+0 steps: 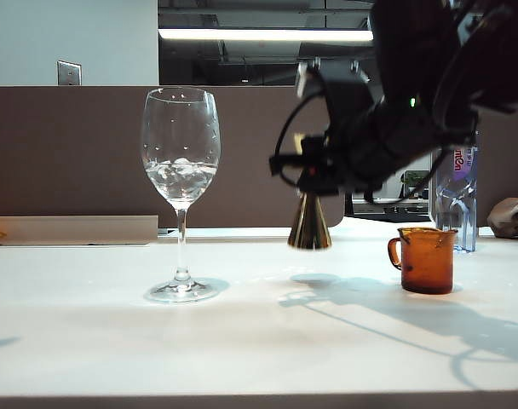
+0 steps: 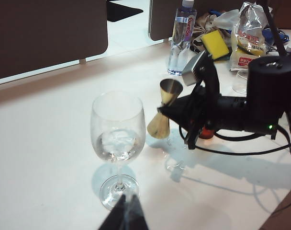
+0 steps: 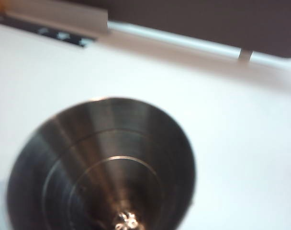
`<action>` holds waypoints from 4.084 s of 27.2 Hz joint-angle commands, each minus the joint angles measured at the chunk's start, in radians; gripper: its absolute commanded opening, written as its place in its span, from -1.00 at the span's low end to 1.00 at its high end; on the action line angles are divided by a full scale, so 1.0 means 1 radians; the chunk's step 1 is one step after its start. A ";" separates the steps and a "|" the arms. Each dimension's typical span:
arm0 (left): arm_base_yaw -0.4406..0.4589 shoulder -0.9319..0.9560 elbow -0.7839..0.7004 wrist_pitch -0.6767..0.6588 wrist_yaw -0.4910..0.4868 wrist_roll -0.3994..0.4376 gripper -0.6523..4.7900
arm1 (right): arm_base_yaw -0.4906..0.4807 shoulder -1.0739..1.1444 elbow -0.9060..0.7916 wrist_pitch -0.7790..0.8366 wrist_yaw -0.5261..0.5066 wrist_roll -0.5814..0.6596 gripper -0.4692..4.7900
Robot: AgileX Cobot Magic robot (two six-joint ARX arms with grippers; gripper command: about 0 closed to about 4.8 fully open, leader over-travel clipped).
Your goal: Pick up the small amber measuring cup and pour the water in it into the jigger, then pick up the jigger and pour the water in it into the wine glass.
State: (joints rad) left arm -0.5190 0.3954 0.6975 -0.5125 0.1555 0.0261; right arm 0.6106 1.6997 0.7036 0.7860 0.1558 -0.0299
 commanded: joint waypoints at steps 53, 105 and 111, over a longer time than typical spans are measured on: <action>0.000 0.001 0.003 0.012 0.002 0.002 -0.77 | 0.013 -0.844 -0.507 -0.401 0.082 0.000 -0.84; 0.000 0.001 0.003 0.012 0.002 0.002 -0.77 | -0.513 -1.491 -0.703 -0.581 -0.020 0.056 -0.83; 0.000 0.001 0.003 0.012 0.002 0.002 -0.76 | -0.522 -1.610 -0.703 -0.581 -0.020 0.056 -0.83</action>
State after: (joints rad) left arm -0.5190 0.3958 0.6975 -0.5125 0.1555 0.0261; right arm 0.0895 0.1093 0.0078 0.1932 0.1349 0.0223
